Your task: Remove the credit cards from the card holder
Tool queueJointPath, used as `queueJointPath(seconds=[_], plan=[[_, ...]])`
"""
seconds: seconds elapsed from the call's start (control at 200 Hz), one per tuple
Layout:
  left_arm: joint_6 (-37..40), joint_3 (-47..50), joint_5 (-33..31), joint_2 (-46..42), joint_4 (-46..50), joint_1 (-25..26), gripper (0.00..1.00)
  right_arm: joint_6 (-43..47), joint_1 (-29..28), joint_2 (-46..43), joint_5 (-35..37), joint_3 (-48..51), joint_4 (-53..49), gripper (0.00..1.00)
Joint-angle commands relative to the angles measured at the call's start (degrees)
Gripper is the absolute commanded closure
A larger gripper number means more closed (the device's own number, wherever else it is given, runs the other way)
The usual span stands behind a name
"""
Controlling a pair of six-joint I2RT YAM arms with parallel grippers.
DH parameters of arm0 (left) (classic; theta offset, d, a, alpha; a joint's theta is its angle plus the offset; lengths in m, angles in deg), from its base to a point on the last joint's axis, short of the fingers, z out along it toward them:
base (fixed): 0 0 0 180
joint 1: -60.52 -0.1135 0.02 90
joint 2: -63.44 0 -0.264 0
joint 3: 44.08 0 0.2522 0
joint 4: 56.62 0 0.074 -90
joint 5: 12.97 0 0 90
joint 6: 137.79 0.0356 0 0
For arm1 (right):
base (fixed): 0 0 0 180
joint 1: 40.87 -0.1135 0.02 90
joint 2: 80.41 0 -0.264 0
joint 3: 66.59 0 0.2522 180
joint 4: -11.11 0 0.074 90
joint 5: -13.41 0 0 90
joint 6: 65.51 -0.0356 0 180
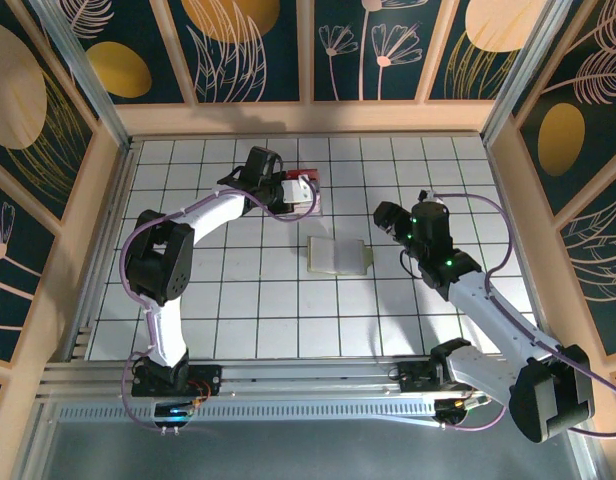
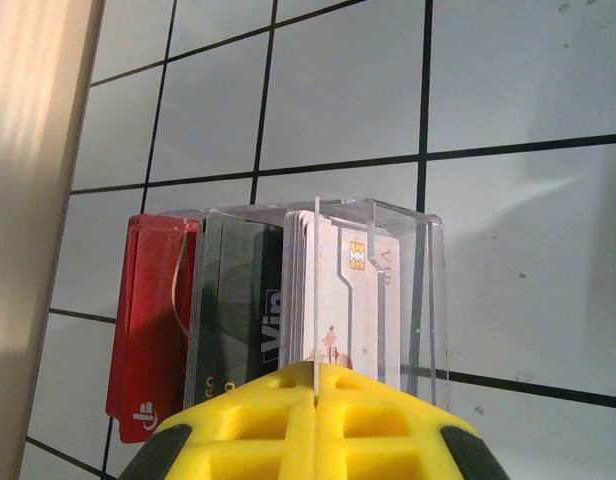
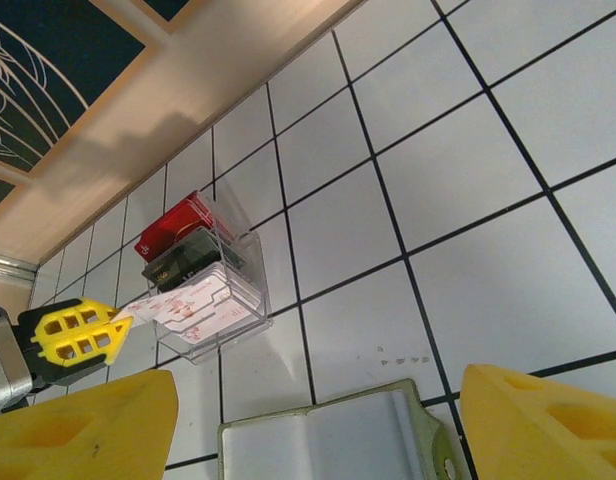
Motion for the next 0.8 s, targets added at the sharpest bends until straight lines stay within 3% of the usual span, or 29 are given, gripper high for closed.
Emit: queueJointPath(seconds=[0.0,0.796], plan=[[3.6,-0.4,3.2,0.5,0.0,-0.6,1.00,-0.8,-0.5,-1.2,2.5,-0.1,-0.8,0.24],[3.8,-7.7,2.8,7.3,3.7,-1.5,1.00,-1.4,-0.5,-1.9,2.6,-0.7,-2.0,0.24]])
